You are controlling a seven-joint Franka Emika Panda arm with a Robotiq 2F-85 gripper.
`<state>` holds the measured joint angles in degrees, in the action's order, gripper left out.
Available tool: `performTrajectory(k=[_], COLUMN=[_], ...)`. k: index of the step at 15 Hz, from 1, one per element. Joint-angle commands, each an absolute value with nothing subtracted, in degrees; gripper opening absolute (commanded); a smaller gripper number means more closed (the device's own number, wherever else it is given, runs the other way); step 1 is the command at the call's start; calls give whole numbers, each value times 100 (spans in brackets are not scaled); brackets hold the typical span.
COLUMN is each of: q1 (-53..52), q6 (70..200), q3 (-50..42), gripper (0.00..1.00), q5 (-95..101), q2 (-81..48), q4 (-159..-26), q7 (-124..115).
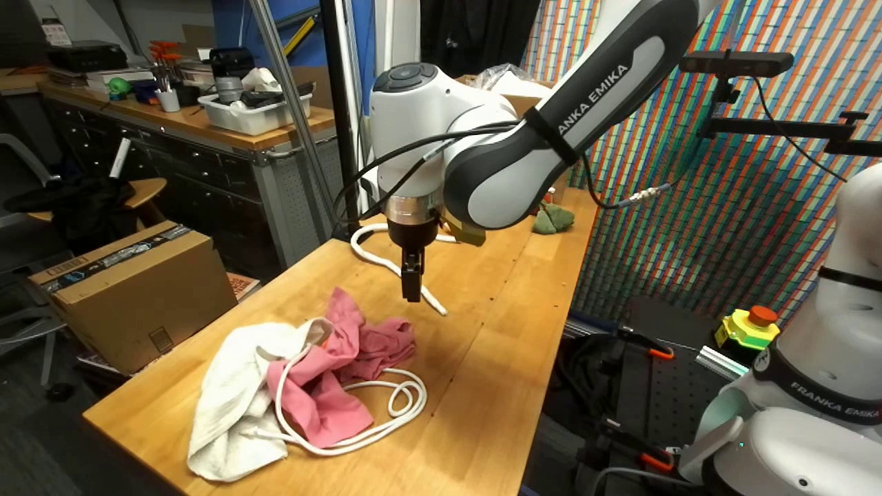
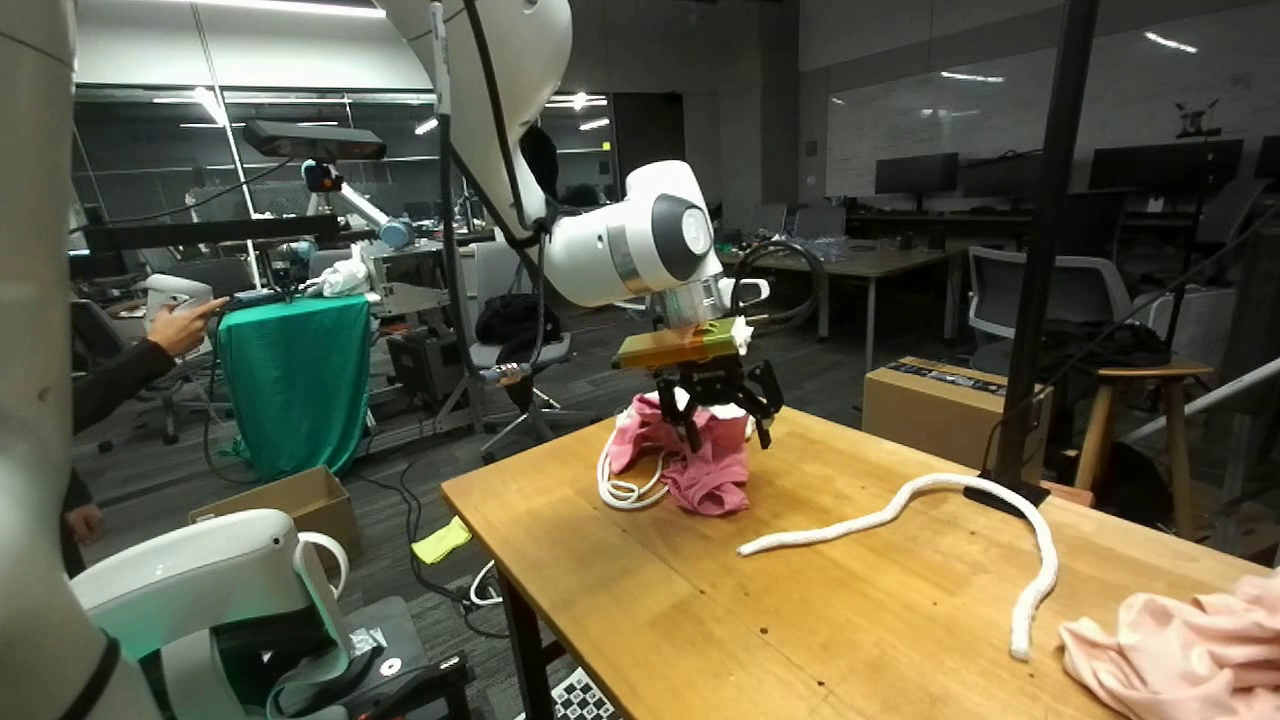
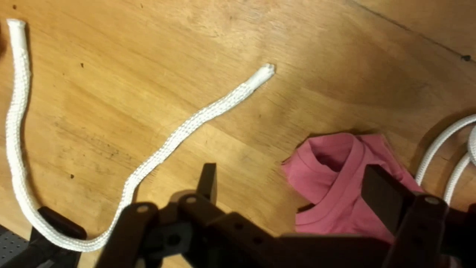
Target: Separate the items on the table
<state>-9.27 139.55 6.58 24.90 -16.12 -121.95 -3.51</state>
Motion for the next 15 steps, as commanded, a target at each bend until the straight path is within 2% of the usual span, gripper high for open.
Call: performTrajectory(k=[1,15], q1=[-1064,-1886], q6=[14156,15678], q3=[761,711], gripper=[100,100], q5=[2360,2768], q2=[-1399,-2015], q4=[-12337,-12013], q7=[-49,-628])
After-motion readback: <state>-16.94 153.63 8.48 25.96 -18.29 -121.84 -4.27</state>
